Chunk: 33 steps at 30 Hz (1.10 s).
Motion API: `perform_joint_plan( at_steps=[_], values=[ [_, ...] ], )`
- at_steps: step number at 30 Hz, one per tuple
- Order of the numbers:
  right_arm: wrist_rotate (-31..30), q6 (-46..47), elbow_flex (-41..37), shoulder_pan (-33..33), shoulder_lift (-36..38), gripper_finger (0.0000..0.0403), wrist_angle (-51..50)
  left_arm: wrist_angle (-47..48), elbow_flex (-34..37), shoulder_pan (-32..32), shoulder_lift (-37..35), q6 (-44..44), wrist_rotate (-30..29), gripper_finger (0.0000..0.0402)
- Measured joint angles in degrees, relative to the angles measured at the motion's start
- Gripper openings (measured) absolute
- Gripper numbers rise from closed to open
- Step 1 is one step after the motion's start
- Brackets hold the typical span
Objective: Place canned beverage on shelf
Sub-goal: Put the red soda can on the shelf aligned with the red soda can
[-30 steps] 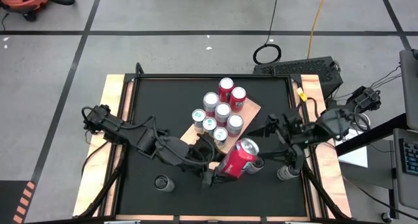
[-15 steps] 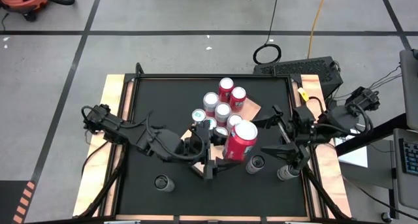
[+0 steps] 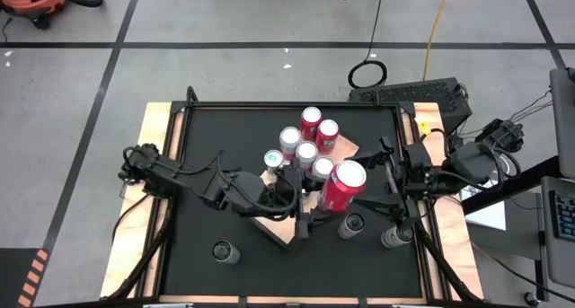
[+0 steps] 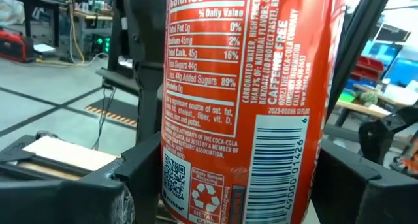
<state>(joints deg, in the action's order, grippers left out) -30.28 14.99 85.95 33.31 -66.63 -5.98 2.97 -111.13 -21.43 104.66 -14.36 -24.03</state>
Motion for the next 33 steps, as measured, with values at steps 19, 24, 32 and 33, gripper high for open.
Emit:
perform_joint_plan(
  at_steps=[19,24,32,33],
  values=[
    [0.1,2.3,0.0,-0.8,-0.1,0.0391,-1.6,0.9,0.0,0.9,0.2,0.2,0.2,0.0284],
    [0.3,2.3,0.0,-1.4,-0.2,0.0391,-1.6,0.9,0.0,0.9,0.2,0.2,0.2,0.0284],
    [1.9,2.3,0.0,-1.5,-0.4,0.0391,-1.6,1.0,0.0,0.9,0.2,0.2,0.2,0.0288],
    [1.9,2.2,0.0,-1.5,-0.5,0.0391,-1.6,1.0,0.0,0.9,0.2,0.2,0.2,0.0288]
  ],
)
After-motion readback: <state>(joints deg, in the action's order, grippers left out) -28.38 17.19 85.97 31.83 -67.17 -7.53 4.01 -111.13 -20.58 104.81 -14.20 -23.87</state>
